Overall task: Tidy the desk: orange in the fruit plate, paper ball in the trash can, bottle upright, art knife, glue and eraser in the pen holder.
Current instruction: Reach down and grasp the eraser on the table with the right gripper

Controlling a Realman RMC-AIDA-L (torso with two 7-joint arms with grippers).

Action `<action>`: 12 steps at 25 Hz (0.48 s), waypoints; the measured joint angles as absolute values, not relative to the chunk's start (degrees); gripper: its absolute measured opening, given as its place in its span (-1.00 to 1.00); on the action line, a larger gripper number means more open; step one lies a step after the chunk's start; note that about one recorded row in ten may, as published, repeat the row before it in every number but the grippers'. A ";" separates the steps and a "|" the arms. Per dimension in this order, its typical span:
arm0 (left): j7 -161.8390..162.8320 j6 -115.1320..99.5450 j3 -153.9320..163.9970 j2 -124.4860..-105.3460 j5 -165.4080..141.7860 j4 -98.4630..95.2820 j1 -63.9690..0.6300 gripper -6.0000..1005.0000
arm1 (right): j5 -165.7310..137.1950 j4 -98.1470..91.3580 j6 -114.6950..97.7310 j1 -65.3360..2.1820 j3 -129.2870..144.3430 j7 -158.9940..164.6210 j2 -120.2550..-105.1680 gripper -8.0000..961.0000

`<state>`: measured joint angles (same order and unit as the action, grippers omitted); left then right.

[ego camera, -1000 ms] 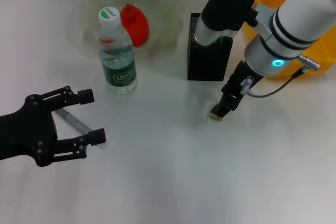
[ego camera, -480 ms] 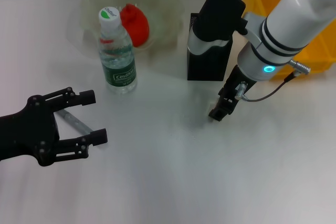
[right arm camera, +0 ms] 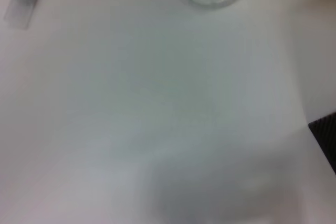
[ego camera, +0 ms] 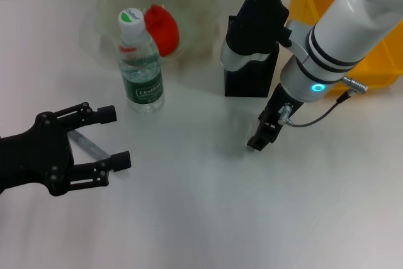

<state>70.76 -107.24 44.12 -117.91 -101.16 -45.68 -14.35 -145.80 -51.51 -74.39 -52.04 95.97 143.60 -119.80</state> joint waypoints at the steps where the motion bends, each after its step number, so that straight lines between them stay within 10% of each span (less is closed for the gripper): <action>1: 70.73 -107.07 44.12 -117.84 -101.16 -45.43 -14.44 0.64 | -145.80 -51.51 -74.39 -52.04 95.97 143.60 -119.80 0.23; 12: 70.69 -106.66 44.12 -117.65 -101.30 -45.34 -14.45 0.64 | -146.09 -50.73 -74.35 -53.39 97.31 145.67 -119.80 0.15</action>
<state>70.69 -106.66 44.12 -117.65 -101.30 -45.34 -14.45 -146.09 -50.73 -74.35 -53.39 97.31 145.67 -119.80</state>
